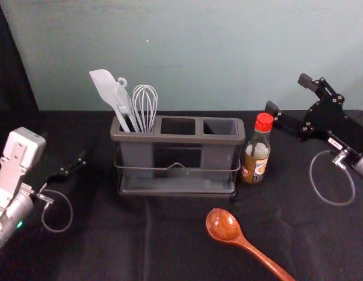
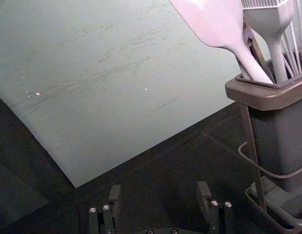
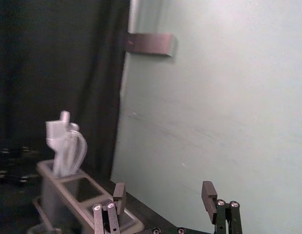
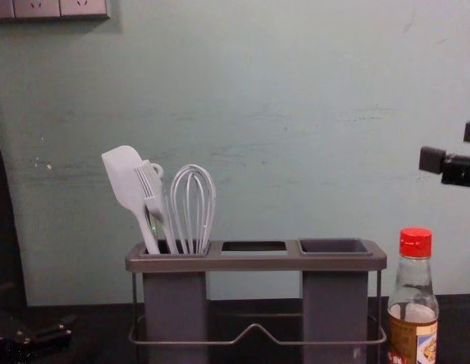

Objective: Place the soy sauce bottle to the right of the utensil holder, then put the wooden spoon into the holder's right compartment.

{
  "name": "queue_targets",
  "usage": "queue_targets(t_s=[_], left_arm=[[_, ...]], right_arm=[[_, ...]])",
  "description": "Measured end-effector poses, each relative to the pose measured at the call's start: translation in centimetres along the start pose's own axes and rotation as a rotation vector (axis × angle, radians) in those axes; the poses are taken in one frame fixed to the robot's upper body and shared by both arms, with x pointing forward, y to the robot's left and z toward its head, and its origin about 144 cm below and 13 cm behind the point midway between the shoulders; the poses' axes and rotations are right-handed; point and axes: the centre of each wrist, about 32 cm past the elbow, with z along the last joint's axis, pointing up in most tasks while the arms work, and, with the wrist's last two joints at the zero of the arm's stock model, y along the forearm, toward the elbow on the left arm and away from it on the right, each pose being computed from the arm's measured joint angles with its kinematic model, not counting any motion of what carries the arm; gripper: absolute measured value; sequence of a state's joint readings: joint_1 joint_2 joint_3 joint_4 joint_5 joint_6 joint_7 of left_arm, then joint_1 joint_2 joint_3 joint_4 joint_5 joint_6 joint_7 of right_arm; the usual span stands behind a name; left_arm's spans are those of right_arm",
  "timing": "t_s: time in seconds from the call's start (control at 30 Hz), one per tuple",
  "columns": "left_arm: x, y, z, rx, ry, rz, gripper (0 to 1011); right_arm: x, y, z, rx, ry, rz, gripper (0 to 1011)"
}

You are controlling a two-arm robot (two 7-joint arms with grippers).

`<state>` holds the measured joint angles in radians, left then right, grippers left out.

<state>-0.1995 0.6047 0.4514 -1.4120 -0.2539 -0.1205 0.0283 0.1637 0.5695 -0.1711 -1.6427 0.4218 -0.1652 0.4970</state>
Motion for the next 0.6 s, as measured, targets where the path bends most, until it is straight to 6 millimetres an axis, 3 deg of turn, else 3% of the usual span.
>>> queue_targets(t_s=[0.27,0.6], left_arm=[[0.0,0.0,0.0,0.0,0.0,0.0,1012],[0.0,0.0,0.0,0.0,0.0,0.0,1012]], right_arm=[[-1.0,-1.1,2.3,0.008,-0.02,0.134,1002],[-4.4,-0.4,5.9,-0.227,0.034,0.22,1003]])
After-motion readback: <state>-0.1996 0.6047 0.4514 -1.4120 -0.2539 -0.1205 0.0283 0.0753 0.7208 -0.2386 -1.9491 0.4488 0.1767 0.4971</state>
